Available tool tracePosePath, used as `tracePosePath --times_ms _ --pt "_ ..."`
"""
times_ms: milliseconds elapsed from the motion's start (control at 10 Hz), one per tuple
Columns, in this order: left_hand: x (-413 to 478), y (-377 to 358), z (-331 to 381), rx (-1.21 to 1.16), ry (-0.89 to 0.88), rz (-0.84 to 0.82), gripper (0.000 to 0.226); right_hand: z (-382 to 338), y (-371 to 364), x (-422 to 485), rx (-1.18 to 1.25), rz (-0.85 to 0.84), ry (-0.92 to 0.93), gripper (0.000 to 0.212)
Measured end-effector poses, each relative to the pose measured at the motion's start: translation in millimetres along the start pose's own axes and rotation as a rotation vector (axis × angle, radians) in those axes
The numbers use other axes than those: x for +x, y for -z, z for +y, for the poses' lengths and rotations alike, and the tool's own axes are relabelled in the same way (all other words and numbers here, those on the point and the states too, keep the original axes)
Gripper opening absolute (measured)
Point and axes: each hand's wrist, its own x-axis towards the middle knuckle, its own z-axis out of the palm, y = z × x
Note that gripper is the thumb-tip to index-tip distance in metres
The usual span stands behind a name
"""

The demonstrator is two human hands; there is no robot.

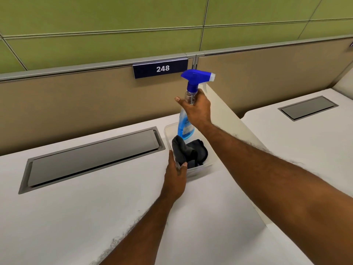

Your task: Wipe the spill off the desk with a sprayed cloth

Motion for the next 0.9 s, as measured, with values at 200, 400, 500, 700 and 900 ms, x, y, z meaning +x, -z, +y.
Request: tracePosePath --times_ms 200,400,500,700,900 --pt "-0.8 -1.6 -2.7 0.026 0.019 0.007 0.068 26.7 -8.2 -0.8 -0.021 0.027 -0.036 0.037" --pt "-2.8 -2.0 -1.9 0.035 0.009 0.004 0.068 43.9 -8.1 -5.7 -0.021 0.038 -0.078 0.041" --pt "-3.3 -2.0 -0.9 0.033 -0.004 0.011 0.068 45.9 -9.1 -7.8 -0.043 -0.009 -0.080 0.046" --pt "-0.7 0.2 0.5 0.156 0.013 0.060 0.067 44.1 -2.1 -11.6 -0.147 -0.046 -0.132 0.065" --pt "-16.1 29.8 0.5 0.451 -0.059 0.101 0.070 41.7 24.4 -37.0 -0.355 -0.060 -0.247 0.089"
